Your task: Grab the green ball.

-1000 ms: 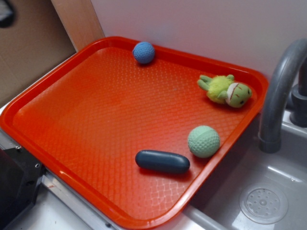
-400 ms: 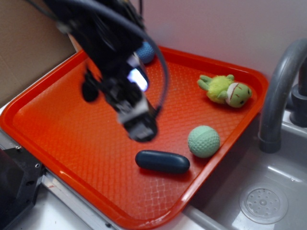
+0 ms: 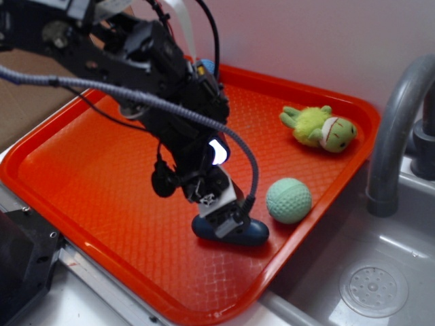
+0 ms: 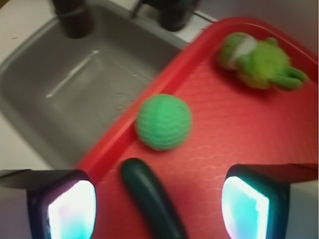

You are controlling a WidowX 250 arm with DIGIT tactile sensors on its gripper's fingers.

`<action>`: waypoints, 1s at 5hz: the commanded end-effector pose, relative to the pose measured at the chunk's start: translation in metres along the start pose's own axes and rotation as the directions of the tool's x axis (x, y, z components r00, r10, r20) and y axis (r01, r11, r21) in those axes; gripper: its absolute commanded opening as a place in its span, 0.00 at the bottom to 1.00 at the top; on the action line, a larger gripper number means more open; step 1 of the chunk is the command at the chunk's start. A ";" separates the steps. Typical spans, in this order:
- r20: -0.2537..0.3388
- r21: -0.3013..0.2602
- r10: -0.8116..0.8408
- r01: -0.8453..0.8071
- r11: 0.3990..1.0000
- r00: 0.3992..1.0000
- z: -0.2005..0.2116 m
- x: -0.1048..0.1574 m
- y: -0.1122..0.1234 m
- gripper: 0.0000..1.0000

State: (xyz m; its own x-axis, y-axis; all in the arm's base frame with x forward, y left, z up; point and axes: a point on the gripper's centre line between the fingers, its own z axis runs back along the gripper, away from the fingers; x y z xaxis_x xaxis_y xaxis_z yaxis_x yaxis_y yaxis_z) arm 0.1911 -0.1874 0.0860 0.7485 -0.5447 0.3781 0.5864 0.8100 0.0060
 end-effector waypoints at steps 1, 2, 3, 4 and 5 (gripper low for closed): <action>0.089 -0.120 0.097 -0.086 0.989 0.991 -0.015 0.003 0.007 1.00; 0.089 -0.120 0.097 -0.086 0.989 0.991 -0.015 0.003 0.007 1.00; 0.089 -0.120 0.097 -0.086 0.989 0.991 -0.015 0.003 0.007 1.00; 0.089 -0.120 0.097 -0.086 0.989 0.991 -0.015 0.003 0.007 1.00; 0.088 -0.094 0.092 -0.083 0.992 0.992 -0.032 0.014 0.013 1.00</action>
State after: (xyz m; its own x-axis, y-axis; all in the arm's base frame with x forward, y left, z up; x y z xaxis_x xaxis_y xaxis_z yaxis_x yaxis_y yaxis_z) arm 0.2154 -0.1847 0.0483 0.7778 -0.4766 0.4098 0.5607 0.8207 -0.1099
